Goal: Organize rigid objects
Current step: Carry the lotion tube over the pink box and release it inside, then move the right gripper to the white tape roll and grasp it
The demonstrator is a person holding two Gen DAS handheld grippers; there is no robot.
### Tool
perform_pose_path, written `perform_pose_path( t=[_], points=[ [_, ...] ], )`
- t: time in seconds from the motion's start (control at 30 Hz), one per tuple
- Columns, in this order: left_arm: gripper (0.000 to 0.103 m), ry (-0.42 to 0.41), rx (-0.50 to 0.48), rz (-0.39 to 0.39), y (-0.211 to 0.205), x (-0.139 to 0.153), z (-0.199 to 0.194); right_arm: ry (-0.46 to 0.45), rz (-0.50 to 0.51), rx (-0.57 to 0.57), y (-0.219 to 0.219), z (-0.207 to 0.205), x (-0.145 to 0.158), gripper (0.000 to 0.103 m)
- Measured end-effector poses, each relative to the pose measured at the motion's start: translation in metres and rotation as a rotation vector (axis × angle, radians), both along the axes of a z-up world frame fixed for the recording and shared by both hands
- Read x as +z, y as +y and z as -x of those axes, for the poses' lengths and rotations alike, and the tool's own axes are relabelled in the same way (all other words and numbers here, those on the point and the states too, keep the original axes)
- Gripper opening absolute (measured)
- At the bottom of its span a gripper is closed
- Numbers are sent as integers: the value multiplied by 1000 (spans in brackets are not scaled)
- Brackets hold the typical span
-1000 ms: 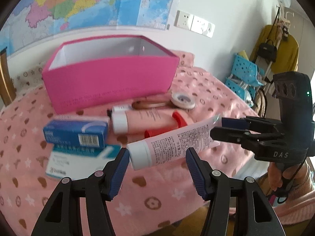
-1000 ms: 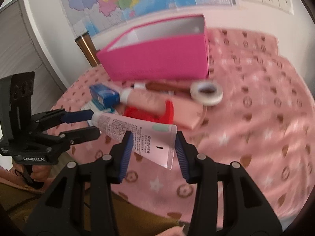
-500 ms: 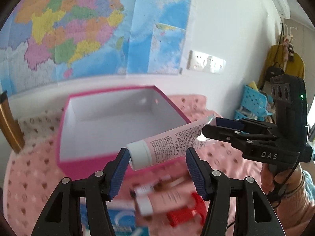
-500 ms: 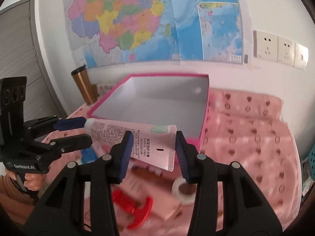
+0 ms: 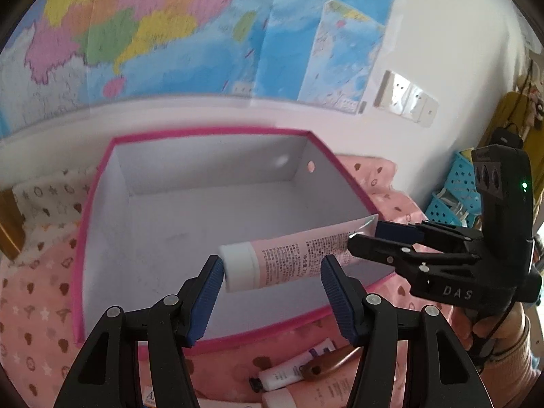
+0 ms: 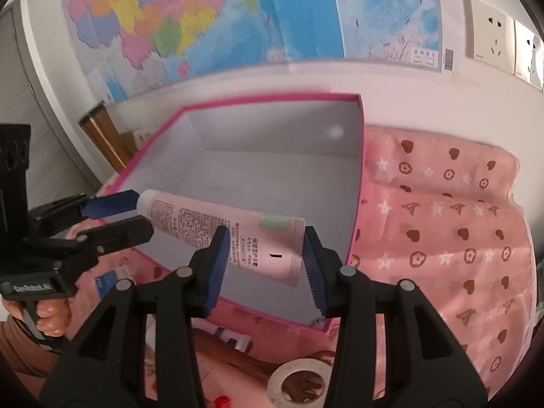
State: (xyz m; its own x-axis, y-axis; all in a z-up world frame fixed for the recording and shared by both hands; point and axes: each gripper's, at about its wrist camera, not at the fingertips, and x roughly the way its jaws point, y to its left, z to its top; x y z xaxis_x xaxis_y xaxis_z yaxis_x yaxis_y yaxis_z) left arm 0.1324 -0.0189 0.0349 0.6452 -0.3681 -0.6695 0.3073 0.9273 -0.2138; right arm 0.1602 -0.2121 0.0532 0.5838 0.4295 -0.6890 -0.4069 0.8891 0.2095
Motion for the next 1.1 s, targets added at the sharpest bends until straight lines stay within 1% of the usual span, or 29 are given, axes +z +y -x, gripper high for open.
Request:
perform_pose_path(
  t=[0.1, 0.17, 0.33, 0.4, 0.5, 0.57, 0.63, 0.7, 0.77, 0.87, 0.97, 1.1],
  points=[
    [60, 35, 4, -3, 0, -8, -5, 24, 36, -2, 5, -6, -7, 48],
    [60, 57, 4, -5, 0, -11, -9, 15, 64, -3, 9, -7, -7, 48],
    [60, 77, 1, 8, 2, -15, -13, -3, 42, -8, 7, -6, -4, 50],
    [60, 74, -1, 12, 3, -15, -12, -19, 40, -16, 6, -3, -2, 53],
    [60, 45, 0, 11, 4, -11, -5, -49, 28, -13, 1, 8, 5, 53],
    [60, 15, -2, 13, 6, -7, 3, -88, 24, -12, -5, 23, 10, 54],
    [61, -22, -12, 25, 7, -2, 17, -112, 15, -12, -12, 37, 13, 57],
    [64, -51, -30, 38, 6, 2, 28, -127, 9, -17, -23, 54, 12, 58],
    [68, -89, -40, 31, 4, 5, 43, -120, 9, -29, -35, 66, 7, 58],
    [72, -122, -55, 30, -2, 6, 59, -79, 13, -65, -49, 77, -8, 58],
    [74, -115, -76, 43, -10, 1, 69, -34, -1, -85, -59, 83, -24, 58],
    [74, -87, -108, 29, -27, -13, 80, 41, -15, -107, -67, 85, -49, 58]
  ],
)
